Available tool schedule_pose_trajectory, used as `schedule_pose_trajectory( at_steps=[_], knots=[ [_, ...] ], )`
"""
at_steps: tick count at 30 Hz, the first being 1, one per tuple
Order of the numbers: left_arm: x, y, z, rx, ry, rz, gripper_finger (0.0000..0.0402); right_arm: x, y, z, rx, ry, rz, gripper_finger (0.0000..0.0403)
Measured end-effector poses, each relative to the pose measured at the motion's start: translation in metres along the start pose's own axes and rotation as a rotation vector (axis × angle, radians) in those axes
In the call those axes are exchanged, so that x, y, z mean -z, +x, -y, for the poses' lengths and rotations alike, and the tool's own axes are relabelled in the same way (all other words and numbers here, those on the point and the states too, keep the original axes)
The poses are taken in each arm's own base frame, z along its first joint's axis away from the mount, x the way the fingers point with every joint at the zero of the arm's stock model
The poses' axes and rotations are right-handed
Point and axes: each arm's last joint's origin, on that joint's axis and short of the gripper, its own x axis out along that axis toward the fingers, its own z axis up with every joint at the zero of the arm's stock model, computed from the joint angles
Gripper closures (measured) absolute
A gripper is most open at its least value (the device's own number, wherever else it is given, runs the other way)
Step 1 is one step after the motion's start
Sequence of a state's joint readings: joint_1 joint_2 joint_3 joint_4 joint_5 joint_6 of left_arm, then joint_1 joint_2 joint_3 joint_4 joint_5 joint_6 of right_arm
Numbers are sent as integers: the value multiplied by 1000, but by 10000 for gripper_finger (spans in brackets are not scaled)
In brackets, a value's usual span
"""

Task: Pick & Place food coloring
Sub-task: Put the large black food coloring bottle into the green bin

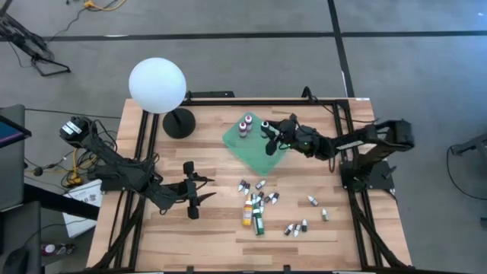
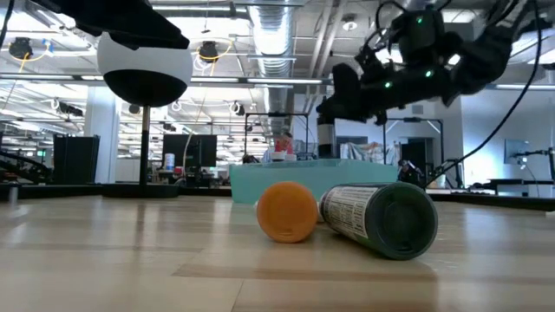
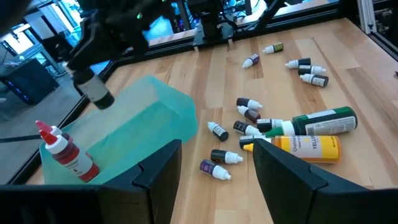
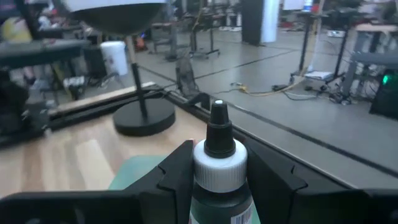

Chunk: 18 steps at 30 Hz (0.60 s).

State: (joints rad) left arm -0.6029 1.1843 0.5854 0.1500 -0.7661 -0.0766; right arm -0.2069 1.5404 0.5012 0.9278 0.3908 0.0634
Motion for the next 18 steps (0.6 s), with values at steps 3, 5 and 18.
schedule_pose_trajectory(
  at_steps=[3, 5, 18],
  knots=[
    [0, 0, 0, 1, -2, -1, 208, 7, 9, 3, 21, 60, 3, 280],
    [0, 0, 0, -1, -2, -1, 208, 10, 18, 4, 35, 103, -1, 280],
    [0, 2, -3, -11, -28, -5, 208, 22, 58, -7, 120, 126, -28, 280]
  ],
)
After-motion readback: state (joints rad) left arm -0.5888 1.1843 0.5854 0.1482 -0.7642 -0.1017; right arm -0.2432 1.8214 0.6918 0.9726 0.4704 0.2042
